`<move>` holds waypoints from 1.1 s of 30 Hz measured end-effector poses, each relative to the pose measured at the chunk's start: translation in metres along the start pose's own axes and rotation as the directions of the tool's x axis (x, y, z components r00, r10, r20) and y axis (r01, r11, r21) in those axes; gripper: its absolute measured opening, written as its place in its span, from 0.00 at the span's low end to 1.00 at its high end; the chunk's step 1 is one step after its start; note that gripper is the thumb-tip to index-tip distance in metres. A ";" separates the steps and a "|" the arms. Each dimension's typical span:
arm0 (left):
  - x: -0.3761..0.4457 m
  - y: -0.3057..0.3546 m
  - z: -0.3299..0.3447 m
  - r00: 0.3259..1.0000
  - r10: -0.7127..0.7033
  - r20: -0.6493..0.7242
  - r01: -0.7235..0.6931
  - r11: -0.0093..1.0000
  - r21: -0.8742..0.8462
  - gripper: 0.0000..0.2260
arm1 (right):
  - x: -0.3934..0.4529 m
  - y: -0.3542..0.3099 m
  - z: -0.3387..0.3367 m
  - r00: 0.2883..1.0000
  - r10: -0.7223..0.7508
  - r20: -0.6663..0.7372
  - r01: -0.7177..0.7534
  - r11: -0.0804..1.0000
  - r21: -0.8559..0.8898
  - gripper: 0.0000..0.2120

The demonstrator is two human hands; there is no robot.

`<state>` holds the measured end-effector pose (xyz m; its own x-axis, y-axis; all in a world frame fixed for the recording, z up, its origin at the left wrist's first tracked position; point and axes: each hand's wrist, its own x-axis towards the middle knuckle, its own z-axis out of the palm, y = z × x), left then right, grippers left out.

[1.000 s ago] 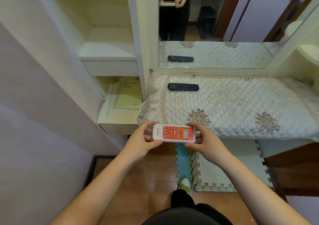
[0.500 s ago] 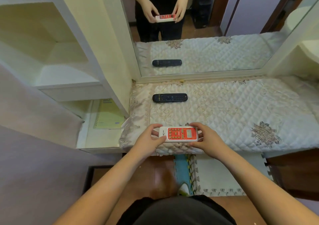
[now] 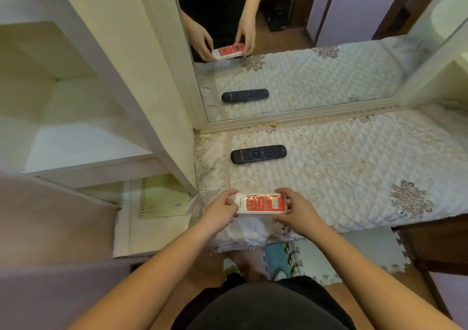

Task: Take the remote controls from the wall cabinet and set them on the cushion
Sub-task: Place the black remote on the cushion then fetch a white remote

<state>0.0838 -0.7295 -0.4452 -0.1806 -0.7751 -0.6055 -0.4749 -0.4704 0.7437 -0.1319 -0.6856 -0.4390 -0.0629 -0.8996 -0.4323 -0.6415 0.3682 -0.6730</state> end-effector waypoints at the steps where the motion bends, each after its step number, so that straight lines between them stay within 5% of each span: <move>1: 0.006 -0.002 -0.004 1.000 -0.008 0.011 0.008 1.000 -0.004 0.20 | 0.003 -0.001 0.003 1.000 0.011 -0.005 -0.011 1.000 -0.003 0.34; 8: 0.042 -0.001 -0.017 0.998 -0.058 0.016 0.059 0.996 -0.060 0.20 | 0.011 -0.009 0.017 0.993 0.116 0.018 -0.117 0.992 0.044 0.34; 21: 0.087 0.013 -0.009 0.987 -0.134 -0.092 0.125 0.987 -0.099 0.20 | 0.023 -0.008 0.033 0.926 0.271 0.263 -0.361 0.838 0.408 0.16; 33: 0.082 0.013 -0.003 0.997 -0.062 -0.047 0.049 0.969 -0.242 0.29 | 0.041 0.002 0.037 0.939 0.235 0.251 -0.300 0.917 0.263 0.16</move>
<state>0.0654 -0.8004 -0.4838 -0.1099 -0.7633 -0.6366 -0.2610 -0.5958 0.7595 -0.1074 -0.7134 -0.4805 -0.0178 -0.6991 -0.7148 -0.3683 0.6693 -0.6453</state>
